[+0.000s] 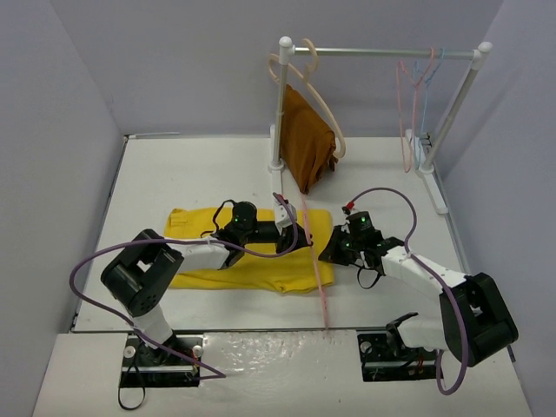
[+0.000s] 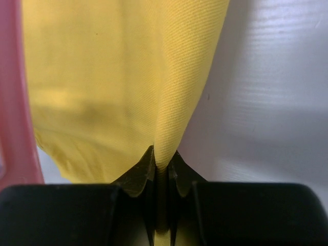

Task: Place the trousers on the hanger

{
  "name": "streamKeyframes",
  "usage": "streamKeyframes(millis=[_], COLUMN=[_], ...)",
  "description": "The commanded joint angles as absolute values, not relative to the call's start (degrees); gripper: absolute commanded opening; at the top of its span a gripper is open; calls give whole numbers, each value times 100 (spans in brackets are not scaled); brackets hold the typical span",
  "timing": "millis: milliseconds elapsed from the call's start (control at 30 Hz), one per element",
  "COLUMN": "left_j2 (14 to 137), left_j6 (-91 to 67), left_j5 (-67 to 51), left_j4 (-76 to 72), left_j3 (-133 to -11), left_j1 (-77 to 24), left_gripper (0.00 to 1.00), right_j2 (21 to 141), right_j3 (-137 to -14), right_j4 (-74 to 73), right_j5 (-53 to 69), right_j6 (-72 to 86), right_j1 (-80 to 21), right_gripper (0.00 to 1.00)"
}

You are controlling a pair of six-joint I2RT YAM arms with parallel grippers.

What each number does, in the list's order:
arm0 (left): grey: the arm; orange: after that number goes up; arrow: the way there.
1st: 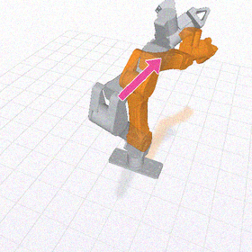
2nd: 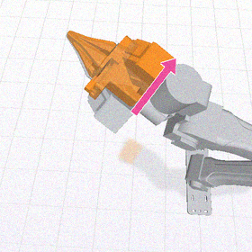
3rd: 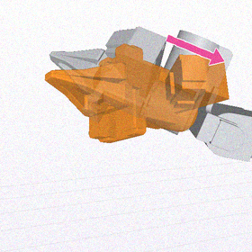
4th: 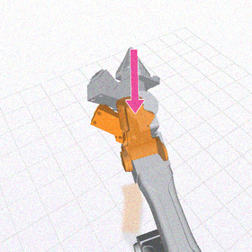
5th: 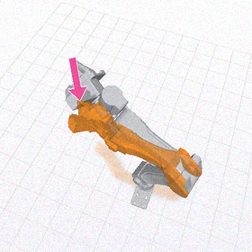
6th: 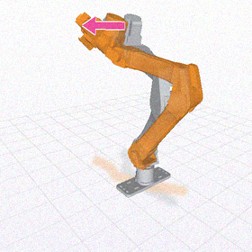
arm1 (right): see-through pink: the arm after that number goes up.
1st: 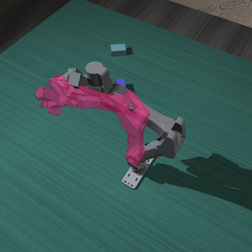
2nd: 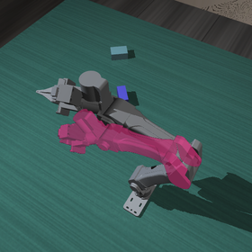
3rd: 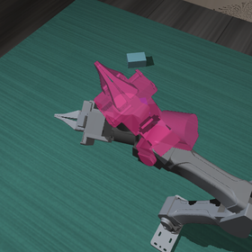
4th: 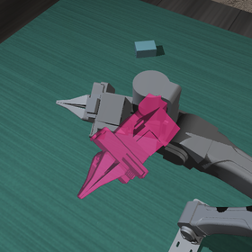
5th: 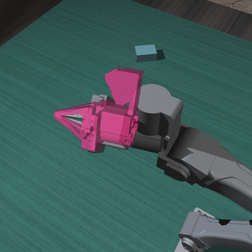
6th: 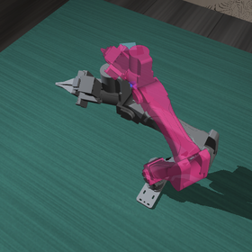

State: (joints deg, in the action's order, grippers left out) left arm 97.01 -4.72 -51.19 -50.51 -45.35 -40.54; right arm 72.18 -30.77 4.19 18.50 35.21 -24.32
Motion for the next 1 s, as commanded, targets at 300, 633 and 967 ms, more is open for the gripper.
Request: streamKeyframes(millis=[300, 633, 967], left_j2=[8916, 8517, 8679], left_j6=[-143, 213, 252], left_j5=[-5963, -5990, -6003], left_j4=[-3915, -3294, -3319], left_j3=[-5248, -5192, -5124], left_j1=[-3797, -3693, -3683], left_gripper=[0, 0, 0], right_j2=[6384, 5940, 5837], right_j3=[-4429, -4614, -5069], right_j4=[-962, -1460, -1738], right_j5=[1749, 1584, 1693], right_j6=[2356, 2184, 2084], right_j1=[-2373, -2330, -2313], right_gripper=[0, 0, 0])
